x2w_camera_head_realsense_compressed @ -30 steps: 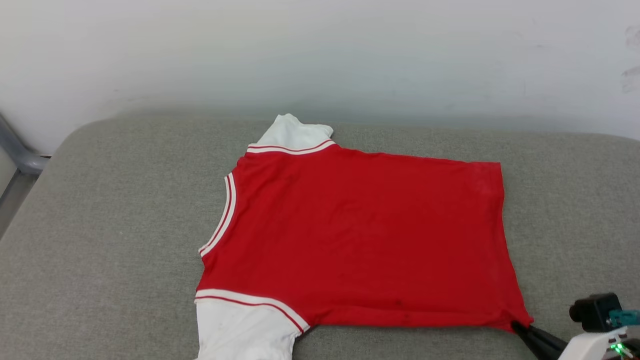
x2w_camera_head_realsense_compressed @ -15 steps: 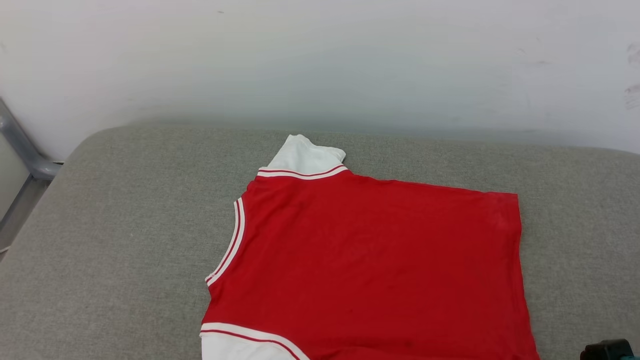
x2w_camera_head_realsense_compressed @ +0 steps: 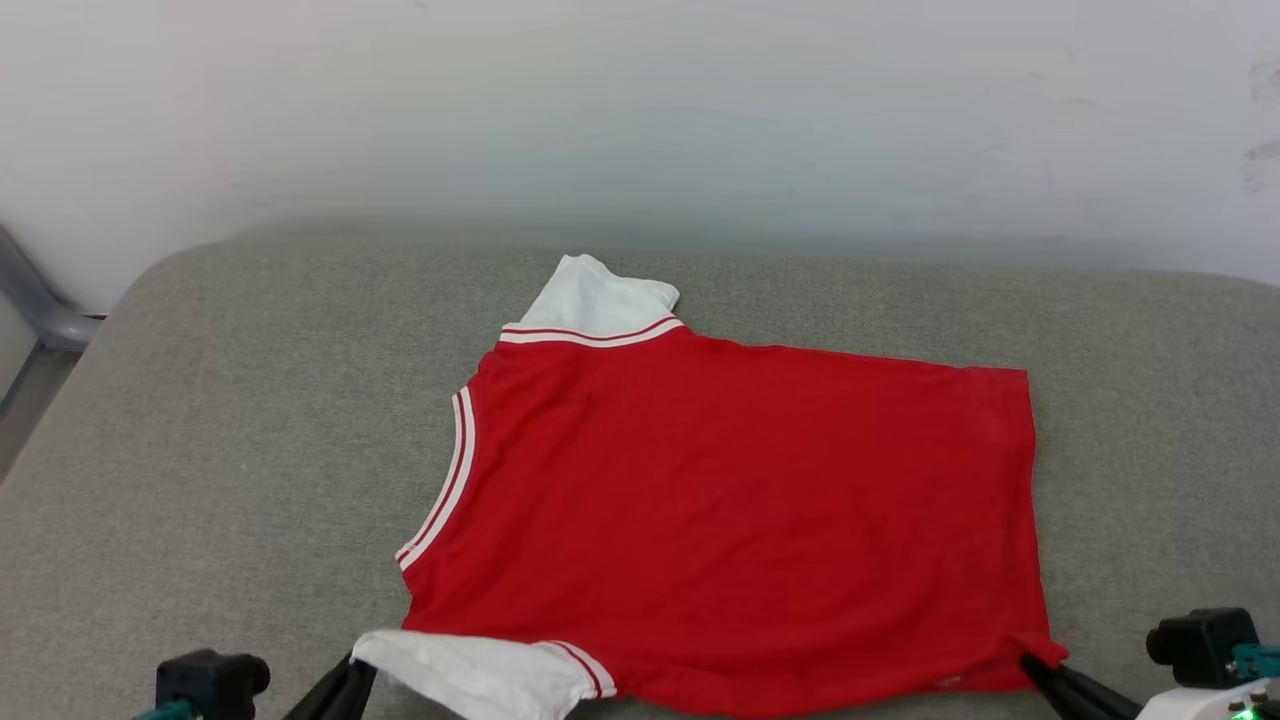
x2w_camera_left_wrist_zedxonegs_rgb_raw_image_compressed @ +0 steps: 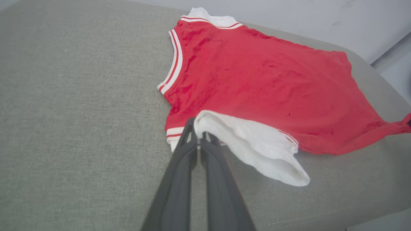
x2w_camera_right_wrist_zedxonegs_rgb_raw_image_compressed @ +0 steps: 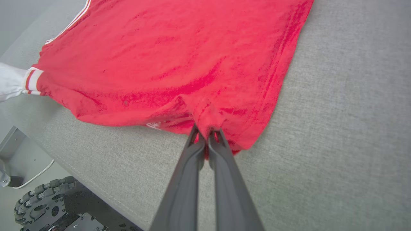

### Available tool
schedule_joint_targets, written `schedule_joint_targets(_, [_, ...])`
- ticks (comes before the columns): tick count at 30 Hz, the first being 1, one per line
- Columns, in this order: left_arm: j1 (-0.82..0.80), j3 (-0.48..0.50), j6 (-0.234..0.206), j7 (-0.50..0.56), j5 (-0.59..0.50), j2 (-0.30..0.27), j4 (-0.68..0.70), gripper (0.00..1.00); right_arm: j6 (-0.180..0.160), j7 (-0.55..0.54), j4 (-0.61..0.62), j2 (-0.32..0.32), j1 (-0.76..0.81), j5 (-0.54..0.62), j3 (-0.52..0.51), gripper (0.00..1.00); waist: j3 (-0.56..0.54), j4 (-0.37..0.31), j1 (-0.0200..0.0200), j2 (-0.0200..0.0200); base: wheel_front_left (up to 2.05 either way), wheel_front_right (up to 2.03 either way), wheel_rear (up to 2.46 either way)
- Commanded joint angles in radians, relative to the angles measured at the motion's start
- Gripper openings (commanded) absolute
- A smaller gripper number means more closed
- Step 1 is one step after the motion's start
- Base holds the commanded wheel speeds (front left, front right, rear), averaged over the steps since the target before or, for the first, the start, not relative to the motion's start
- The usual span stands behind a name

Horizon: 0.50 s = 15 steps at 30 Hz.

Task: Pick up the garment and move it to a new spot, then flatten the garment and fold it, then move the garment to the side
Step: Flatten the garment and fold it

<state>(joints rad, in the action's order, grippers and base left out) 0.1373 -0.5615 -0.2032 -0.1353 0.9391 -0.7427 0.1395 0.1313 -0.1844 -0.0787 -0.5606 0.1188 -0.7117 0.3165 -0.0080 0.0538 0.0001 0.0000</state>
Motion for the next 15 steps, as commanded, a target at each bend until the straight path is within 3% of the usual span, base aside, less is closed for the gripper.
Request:
schedule_joint_targets(1, [-0.048,0.005,0.016,0.005,-0.013,-0.002,-0.014,0.0,-0.001,-0.006,0.004,0.007,-0.027,-0.003,-0.01,0.0,0.013,-0.008,-0.0001,0.0,0.0,0.0,0.0])
schedule_joint_targets(15, [-0.395,0.023,0.137,0.05,-0.066,0.02,-0.173,0.0,-0.001,-0.021,-0.032,0.009,-0.23,-0.013,-0.007,0.0,0.18,-0.054,-0.0001,0.0,0.0,0.0,0.0])
